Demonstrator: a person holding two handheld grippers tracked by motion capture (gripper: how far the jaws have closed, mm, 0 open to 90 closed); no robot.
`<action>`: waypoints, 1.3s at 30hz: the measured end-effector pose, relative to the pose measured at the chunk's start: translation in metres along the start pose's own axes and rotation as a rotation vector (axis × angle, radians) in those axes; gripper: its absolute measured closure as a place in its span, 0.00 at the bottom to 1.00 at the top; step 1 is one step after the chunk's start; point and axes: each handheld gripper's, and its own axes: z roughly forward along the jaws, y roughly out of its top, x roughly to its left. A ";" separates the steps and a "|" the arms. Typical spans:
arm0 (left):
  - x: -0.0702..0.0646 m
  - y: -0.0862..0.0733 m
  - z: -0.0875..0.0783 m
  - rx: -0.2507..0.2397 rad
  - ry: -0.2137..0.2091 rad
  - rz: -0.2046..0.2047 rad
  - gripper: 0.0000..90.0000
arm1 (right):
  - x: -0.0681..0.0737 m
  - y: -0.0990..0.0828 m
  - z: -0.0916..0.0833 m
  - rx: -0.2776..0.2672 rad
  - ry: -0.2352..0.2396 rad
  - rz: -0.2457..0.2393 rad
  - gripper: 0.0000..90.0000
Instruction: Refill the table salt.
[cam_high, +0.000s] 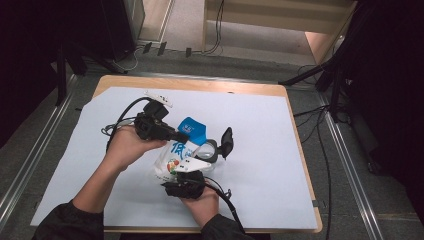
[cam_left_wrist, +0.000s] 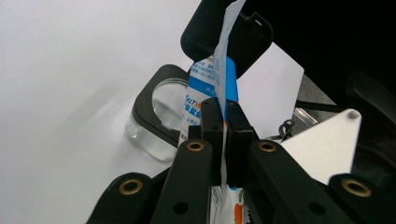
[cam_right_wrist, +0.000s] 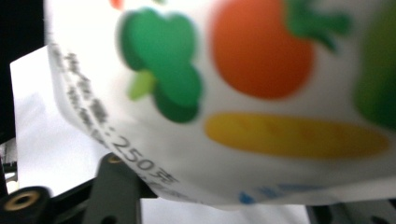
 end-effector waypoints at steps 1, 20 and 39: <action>0.000 0.000 0.002 0.008 0.003 0.003 1.00 | 0.001 0.000 0.000 0.001 0.000 -0.008 0.57; 0.004 -0.006 0.011 0.012 -0.017 -0.036 0.90 | 0.001 -0.006 0.001 -0.003 0.033 0.026 0.62; 0.000 -0.007 0.008 0.010 -0.014 -0.038 0.87 | -0.001 -0.005 0.000 -0.025 0.067 0.045 0.70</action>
